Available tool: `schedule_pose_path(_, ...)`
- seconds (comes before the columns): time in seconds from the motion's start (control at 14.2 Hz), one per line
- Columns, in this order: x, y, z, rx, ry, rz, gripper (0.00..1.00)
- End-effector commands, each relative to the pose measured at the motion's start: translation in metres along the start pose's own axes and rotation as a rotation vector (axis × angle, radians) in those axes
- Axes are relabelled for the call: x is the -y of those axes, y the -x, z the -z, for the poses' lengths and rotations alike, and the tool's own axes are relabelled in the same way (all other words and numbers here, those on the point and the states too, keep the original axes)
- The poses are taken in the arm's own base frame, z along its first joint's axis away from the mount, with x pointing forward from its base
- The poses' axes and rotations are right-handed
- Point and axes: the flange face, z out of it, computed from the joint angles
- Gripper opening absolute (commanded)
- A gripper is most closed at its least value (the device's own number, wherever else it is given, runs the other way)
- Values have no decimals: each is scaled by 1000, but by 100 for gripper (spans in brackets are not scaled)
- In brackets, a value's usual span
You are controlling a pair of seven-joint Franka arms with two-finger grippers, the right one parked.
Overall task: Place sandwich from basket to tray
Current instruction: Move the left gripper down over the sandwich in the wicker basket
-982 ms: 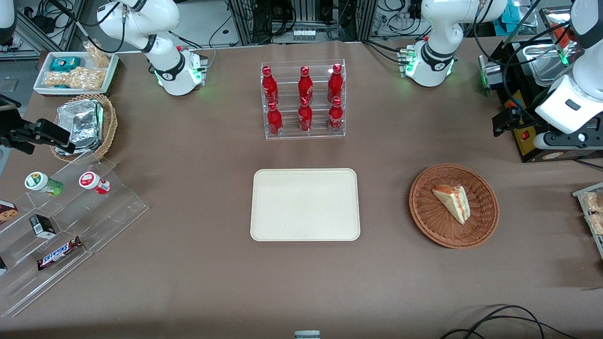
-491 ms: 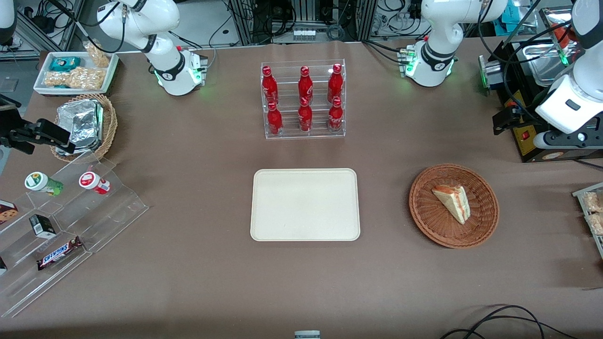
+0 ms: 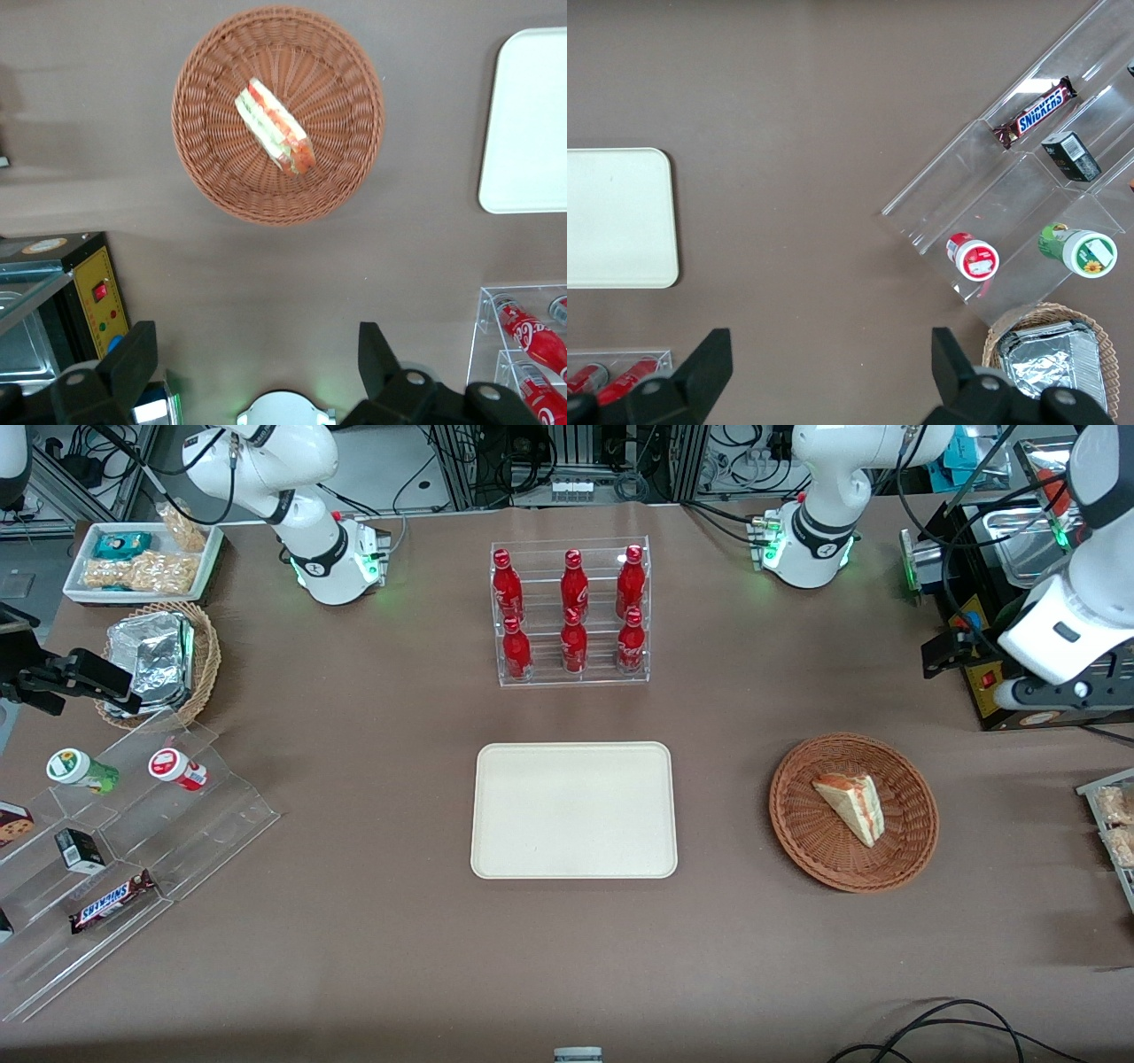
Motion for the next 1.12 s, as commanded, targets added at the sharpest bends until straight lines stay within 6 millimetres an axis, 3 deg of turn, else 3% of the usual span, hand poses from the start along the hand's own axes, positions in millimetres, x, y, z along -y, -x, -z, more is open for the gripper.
schedule_pose_path(0.0, 1, -39, -52, 77, -16, 4, 100)
schedule_pose_path(0.21, -2, -73, -110, 111, -17, 24, 100)
schedule_pose_path(0.35, -8, -89, -151, 89, -26, 155, 100)
schedule_pose_path(0.56, -12, -90, -199, 15, -15, 307, 100)
schedule_pose_path(0.84, -12, -95, -250, -71, 26, 710, 100)
schedule_pose_path(1.05, -14, -90, -291, -104, 51, 807, 100)
